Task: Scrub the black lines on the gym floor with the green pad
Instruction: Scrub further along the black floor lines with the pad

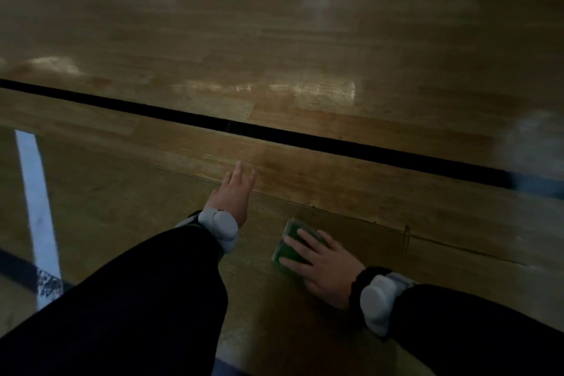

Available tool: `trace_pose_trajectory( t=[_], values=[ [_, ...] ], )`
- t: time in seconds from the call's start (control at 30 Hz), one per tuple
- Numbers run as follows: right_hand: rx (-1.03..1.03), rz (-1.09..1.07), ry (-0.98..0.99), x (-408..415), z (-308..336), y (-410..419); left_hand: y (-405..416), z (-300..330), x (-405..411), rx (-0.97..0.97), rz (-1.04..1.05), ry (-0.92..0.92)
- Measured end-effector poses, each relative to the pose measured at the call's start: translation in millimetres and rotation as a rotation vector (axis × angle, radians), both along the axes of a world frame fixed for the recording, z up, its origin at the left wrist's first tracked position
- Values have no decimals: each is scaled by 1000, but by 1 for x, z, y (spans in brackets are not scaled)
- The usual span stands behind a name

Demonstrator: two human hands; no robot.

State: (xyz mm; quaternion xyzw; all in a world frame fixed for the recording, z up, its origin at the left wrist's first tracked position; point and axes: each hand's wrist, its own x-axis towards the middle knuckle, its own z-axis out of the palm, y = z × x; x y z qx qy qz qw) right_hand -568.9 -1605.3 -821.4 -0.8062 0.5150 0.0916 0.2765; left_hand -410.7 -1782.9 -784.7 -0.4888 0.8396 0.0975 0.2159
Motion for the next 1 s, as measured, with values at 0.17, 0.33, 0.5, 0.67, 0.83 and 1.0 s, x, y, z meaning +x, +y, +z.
trace_pose_trajectory(
  t=[0.17, 0.33, 0.5, 0.67, 0.83, 1.0],
  values=[
    [26, 194, -26, 22, -11, 19, 10, -2, -3, 60, -30, -24],
    [-38, 162, -38, 19, -14, 18, 16, -2, 2, 90, -47, -17],
    [-60, 178, -19, 20, -16, 19, 24, 2, 22, 125, -9, -24],
    [-65, -28, 57, 22, -10, -1, 37, 6, 59, 154, 71, -40],
    [-62, -219, 164, 11, -3, -39, 42, 12, 89, 148, 131, -20],
    [-56, -222, 186, 24, 0, -36, 45, 16, 122, 147, 216, -10]
  ],
)
